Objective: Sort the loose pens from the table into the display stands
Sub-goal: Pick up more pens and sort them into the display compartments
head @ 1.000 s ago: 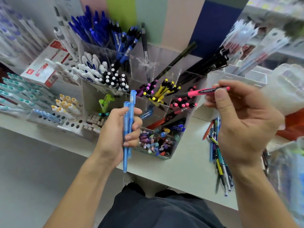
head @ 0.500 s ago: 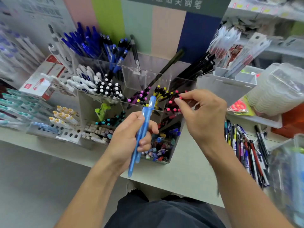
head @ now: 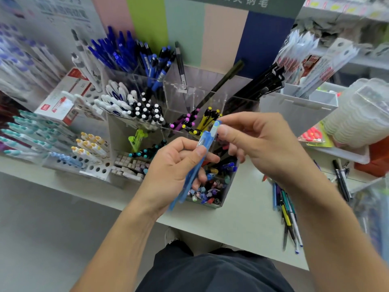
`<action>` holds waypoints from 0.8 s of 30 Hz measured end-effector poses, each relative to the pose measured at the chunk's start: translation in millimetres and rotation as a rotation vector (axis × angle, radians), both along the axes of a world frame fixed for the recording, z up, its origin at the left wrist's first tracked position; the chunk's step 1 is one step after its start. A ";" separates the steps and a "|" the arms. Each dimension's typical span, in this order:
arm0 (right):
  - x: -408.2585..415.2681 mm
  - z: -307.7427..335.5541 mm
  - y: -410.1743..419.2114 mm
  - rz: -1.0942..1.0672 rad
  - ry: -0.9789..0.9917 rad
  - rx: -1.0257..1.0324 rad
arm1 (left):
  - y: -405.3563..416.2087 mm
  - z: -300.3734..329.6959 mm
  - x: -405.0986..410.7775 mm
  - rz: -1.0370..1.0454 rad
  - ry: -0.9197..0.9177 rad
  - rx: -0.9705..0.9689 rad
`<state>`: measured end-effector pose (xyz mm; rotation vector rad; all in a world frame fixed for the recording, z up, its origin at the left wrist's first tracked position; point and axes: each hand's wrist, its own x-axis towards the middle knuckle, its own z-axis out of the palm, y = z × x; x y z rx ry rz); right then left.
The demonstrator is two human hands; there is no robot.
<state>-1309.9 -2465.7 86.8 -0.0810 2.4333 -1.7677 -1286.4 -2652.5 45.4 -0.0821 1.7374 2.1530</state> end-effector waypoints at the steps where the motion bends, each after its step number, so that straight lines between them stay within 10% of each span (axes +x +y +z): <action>1: -1.2 -3.4 -1.5 -0.005 0.004 -0.032 | -0.6 0.0 -1.1 0.007 0.015 -0.003; 24: 13.7 -18.5 -18.0 -0.097 0.064 -0.152 | -15.1 -9.8 -5.9 0.075 0.242 -0.272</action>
